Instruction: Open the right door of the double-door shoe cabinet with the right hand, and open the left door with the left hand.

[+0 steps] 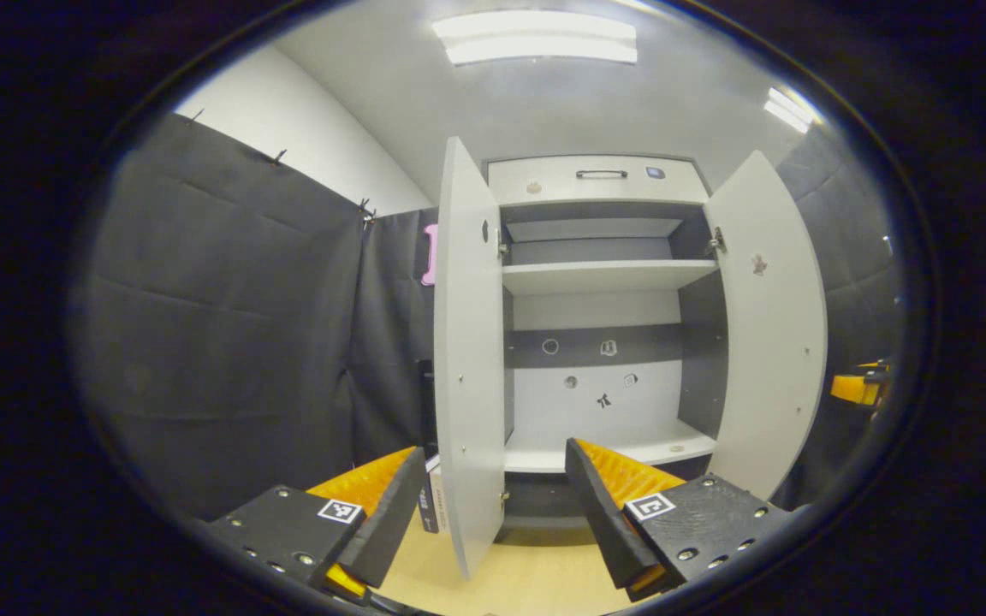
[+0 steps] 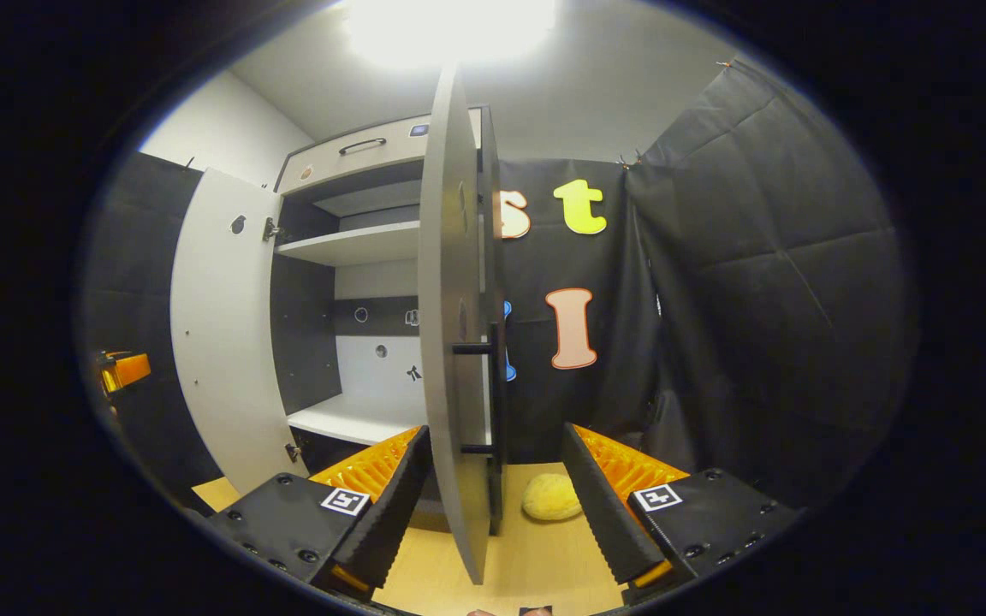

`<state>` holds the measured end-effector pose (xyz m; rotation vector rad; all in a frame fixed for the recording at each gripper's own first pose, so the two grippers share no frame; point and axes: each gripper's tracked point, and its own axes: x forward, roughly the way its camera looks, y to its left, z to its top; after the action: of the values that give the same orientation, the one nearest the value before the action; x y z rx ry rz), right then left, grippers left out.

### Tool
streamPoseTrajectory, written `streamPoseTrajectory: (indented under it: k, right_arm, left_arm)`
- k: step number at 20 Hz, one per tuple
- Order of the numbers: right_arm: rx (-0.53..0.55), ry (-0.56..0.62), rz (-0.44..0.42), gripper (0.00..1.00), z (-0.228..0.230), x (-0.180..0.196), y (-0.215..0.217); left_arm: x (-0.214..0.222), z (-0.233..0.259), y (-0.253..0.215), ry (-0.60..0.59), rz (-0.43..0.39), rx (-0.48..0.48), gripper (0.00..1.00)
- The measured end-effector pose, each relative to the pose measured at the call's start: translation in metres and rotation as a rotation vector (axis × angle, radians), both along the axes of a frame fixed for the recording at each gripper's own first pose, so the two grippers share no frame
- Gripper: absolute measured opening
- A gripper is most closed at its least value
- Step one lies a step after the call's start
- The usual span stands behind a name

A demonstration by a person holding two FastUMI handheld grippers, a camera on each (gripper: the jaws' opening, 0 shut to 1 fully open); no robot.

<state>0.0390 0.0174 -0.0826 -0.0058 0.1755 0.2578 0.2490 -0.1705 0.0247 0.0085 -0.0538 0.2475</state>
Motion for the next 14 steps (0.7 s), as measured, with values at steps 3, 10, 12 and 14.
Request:
streamPoseTrajectory:
  k: [3, 10, 12, 14]
  right_arm:
    - [-0.005, 0.006, -0.020, 0.96, -0.007, -0.011, 0.011]
    - [0.007, 0.058, -0.036, 0.96, -0.031, -0.031, 0.035]
    - [0.036, 0.048, -0.055, 0.96, -0.027, -0.030, 0.039]
    - [0.048, 0.039, -0.080, 0.96, -0.025, -0.027, 0.039]
  left_arm:
    - [-0.006, -0.009, -0.001, -0.004, -0.028, -0.072, 0.96]
    - [-0.037, -0.003, 0.017, -0.072, 0.004, -0.107, 0.96]
    - [-0.038, -0.004, 0.011, -0.081, -0.021, -0.112, 0.95]
    - [-0.039, -0.007, 0.004, -0.070, -0.044, -0.102, 0.96]
